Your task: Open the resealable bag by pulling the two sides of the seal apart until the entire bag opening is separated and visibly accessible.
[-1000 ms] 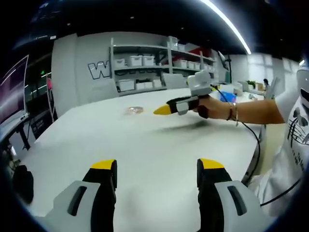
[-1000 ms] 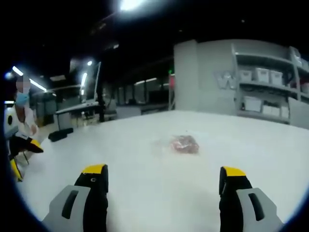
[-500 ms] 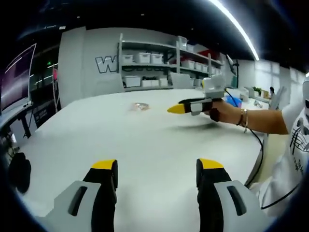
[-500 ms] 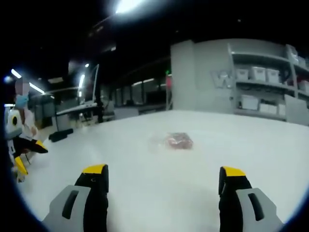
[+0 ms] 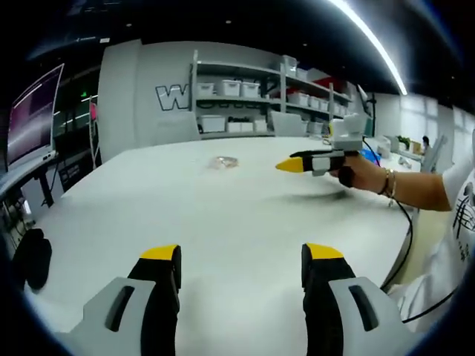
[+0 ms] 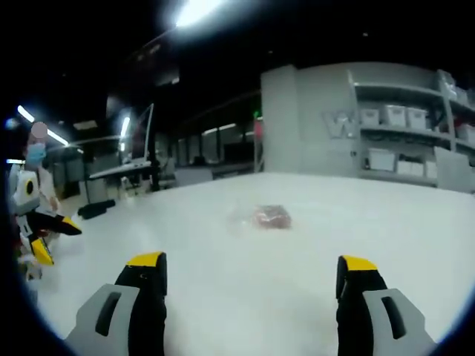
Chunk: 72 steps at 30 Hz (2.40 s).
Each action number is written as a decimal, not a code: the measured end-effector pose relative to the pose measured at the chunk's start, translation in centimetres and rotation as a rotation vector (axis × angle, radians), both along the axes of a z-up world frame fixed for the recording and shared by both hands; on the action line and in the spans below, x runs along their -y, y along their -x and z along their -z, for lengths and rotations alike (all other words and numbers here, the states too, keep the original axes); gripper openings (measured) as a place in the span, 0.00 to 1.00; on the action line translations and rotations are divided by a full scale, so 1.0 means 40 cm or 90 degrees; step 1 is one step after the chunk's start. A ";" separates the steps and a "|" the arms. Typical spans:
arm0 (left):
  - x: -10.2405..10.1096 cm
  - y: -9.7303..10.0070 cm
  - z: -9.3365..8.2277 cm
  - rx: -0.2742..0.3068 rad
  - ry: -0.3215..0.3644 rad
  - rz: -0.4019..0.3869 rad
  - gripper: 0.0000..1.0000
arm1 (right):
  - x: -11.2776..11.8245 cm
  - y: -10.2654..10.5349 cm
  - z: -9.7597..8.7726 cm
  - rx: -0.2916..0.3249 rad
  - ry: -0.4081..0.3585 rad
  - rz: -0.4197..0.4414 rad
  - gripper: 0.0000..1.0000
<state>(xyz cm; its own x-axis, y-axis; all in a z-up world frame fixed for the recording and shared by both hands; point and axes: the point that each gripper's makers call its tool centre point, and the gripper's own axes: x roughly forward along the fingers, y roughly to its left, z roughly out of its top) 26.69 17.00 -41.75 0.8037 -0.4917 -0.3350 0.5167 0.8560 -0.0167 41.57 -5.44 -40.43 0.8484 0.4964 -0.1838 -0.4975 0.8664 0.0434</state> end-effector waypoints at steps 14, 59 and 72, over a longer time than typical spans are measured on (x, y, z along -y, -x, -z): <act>-0.001 0.005 0.002 -0.001 -0.002 0.006 0.65 | 0.011 0.037 -0.004 0.003 0.000 0.003 0.96; 0.031 0.030 -0.008 0.012 -0.006 0.024 0.64 | 0.109 0.193 -0.010 0.021 -0.025 0.037 0.95; 0.027 0.032 -0.011 0.018 -0.001 0.026 0.64 | 0.125 0.251 -0.043 0.048 -0.040 0.044 0.95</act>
